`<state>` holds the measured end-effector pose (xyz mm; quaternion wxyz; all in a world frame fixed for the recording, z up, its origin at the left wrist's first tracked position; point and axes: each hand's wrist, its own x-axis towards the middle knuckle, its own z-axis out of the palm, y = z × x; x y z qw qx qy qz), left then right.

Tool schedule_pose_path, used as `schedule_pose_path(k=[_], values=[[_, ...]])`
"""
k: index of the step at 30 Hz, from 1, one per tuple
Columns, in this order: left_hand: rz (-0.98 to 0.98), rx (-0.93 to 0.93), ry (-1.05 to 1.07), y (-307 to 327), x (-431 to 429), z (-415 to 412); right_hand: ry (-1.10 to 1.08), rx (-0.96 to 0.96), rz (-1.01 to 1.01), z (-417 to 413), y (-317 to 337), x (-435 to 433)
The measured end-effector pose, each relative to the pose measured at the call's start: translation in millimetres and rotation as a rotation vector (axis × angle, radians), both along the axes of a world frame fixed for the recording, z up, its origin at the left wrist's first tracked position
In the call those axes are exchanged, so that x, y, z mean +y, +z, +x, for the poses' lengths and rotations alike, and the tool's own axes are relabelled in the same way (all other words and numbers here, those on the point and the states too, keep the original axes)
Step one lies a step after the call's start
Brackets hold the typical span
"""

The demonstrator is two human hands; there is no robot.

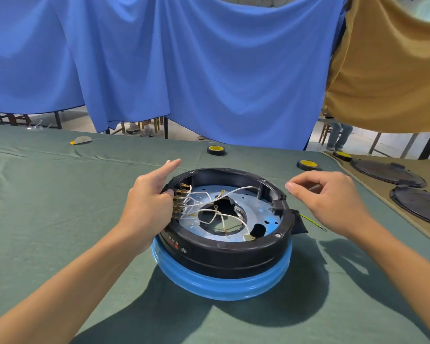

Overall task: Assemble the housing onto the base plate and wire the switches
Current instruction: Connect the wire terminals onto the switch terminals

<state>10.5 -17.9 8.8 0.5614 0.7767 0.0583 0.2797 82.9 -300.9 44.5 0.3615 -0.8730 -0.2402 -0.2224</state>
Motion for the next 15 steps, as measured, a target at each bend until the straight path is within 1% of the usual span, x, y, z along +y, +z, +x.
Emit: schedule_pose_path(k=[4, 8, 10, 12, 13, 15], values=[[-0.006, 0.008, -0.013, 6, -1, -3, -0.121, 0.109, -0.091, 29, -13, -17], [0.046, 0.035, -0.053, 14, -1, -3, -0.206, 0.126, -0.151, 48, -33, -25], [0.15, 0.08, -0.046, 19, 1, -3, -0.203, 0.129, -0.238, 52, -46, -27], [0.368, 0.115, 0.019, 25, 1, -2, -0.184, 0.146, -0.372, 53, -55, -29], [0.467, 0.114, 0.047, 30, 0, -2, -0.181, 0.148, -0.403, 54, -56, -30], [0.529, 0.066, 0.02, 41, -10, -2, -0.179, 0.144, -0.4, 55, -56, -31]])
